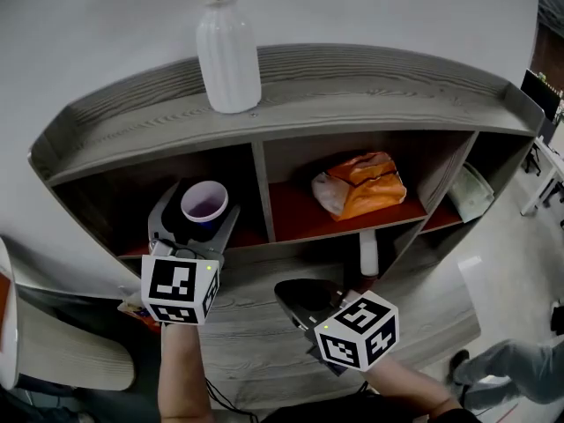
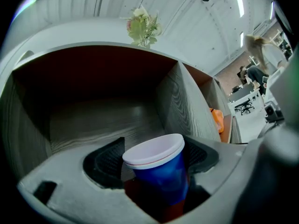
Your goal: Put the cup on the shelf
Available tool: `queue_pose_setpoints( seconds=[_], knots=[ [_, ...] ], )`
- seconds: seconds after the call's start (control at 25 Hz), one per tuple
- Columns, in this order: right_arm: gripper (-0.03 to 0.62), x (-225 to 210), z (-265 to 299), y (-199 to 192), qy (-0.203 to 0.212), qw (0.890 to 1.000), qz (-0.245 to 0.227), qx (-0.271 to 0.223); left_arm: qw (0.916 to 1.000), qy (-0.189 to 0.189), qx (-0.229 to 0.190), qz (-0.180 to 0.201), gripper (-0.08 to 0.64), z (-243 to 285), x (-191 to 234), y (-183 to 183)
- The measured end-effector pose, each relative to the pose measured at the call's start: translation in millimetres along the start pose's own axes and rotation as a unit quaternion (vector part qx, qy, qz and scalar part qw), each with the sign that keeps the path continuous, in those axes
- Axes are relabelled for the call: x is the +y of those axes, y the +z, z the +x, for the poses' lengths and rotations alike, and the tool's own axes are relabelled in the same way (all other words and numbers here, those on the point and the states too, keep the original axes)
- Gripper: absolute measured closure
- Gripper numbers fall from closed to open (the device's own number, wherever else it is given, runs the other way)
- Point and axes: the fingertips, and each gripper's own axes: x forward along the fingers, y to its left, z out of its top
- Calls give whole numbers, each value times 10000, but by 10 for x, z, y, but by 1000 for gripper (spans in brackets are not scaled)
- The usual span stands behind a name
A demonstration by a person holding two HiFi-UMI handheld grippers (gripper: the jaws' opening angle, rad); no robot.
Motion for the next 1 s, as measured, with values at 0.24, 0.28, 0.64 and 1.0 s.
queue_pose_setpoints(
  seconds=[0.24, 0.28, 0.64, 1.0],
  knots=[
    [592, -27, -14, -4, 32, 10000, 27, -13, 9998, -30, -107, -183, 119, -14, -20, 26],
    [592, -31, -19, -7, 43, 10000, 33, -17, 9994, -27, -189, -299, 109, -30, -18, 45],
    [592, -79, -144, -51, 122, 9999, 76, -23, 9961, 263, -594, -590, 86, -229, -74, 153],
    [592, -99, -325, -166, 188, 9998, 119, 0, 9925, 488, -581, -956, 87, -521, -183, 112]
  ],
)
